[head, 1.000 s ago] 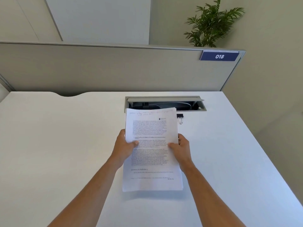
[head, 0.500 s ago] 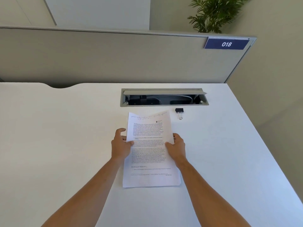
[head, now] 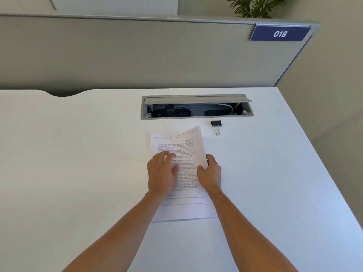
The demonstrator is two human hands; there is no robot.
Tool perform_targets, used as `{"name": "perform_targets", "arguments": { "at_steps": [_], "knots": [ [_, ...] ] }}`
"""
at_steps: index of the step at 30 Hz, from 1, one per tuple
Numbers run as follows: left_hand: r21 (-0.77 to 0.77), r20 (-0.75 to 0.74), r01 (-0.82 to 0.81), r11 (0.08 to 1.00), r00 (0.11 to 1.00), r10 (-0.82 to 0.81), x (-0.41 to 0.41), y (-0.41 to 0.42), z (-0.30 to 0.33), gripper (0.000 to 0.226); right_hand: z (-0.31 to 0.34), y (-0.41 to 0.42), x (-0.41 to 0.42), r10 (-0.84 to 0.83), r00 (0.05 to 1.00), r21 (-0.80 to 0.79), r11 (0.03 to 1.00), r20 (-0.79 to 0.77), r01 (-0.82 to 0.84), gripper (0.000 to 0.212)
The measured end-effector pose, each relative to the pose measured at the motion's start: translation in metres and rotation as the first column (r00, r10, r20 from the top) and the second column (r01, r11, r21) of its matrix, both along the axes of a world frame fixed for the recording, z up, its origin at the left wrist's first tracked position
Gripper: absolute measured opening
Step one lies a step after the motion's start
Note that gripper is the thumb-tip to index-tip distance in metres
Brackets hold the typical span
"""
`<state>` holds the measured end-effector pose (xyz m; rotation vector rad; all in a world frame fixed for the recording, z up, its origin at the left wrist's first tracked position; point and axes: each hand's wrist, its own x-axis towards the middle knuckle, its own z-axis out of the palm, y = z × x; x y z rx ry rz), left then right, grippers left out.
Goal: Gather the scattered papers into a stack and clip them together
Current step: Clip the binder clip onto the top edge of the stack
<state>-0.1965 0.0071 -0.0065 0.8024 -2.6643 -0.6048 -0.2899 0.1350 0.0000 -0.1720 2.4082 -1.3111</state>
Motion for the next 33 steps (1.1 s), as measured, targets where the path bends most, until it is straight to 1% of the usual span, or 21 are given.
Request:
{"name": "perform_targets", "arguments": {
  "at_steps": [3, 8, 12, 16, 18, 21, 23, 26, 30, 32, 33],
  "knots": [
    [-0.019, 0.052, 0.077, 0.997, 0.996, -0.076, -0.007, 0.015, -0.018, 0.030, -0.005, -0.001, -0.002, 0.009, 0.999, 0.015, 1.000, -0.043, -0.008, 0.039],
    [-0.084, 0.195, 0.133, 0.988, 0.974, -0.114, 0.003, 0.022, -0.038, 0.045, -0.013, 0.001, -0.008, 0.010, 0.992, 0.096, 0.995, -0.123, 0.002, 0.051],
    [-0.062, 0.279, 0.137, 0.989, 0.954, -0.114, 0.001, 0.024, -0.033, 0.054, -0.014, 0.002, -0.020, -0.007, 0.986, 0.140, 0.990, -0.169, 0.031, 0.061],
    [-0.051, 0.336, 0.144, 0.988, 0.934, -0.119, 0.001, 0.023, -0.032, 0.061, -0.011, -0.003, -0.040, -0.066, 0.977, 0.111, 0.990, -0.205, 0.090, 0.058],
    [-0.050, 0.357, 0.145, 0.988, 0.927, -0.118, 0.000, 0.023, -0.032, 0.062, -0.010, -0.007, -0.054, -0.067, 0.965, 0.134, 0.986, -0.255, 0.104, 0.056],
    [-0.046, 0.393, 0.157, 0.986, 0.911, -0.127, -0.001, 0.023, -0.031, 0.063, -0.008, -0.014, -0.080, -0.001, 0.940, 0.250, 0.964, -0.341, 0.092, 0.055],
    [-0.053, 0.399, 0.162, 0.985, 0.908, -0.128, -0.001, 0.023, -0.029, 0.063, -0.008, -0.021, -0.097, 0.072, 0.929, 0.343, 0.938, -0.363, 0.061, 0.057],
    [-0.057, 0.407, 0.172, 0.983, 0.904, -0.135, 0.000, 0.023, -0.029, 0.063, -0.010, -0.031, -0.118, 0.181, 0.922, 0.460, 0.888, -0.343, -0.003, 0.060],
    [-0.071, 0.409, 0.173, 0.982, 0.903, -0.130, -0.001, 0.023, -0.030, 0.064, -0.015, -0.041, -0.135, 0.314, 0.903, 0.592, 0.801, -0.291, -0.088, 0.058],
    [-0.071, 0.416, 0.176, 0.982, 0.900, -0.131, 0.000, 0.023, -0.031, 0.064, -0.016, -0.044, -0.137, 0.337, 0.897, 0.609, 0.787, -0.286, -0.101, 0.054],
    [-0.070, 0.414, 0.174, 0.982, 0.901, -0.130, 0.000, 0.023, -0.031, 0.064, -0.016, -0.045, -0.136, 0.332, 0.889, 0.599, 0.796, -0.316, -0.085, 0.051]
  ]
}}
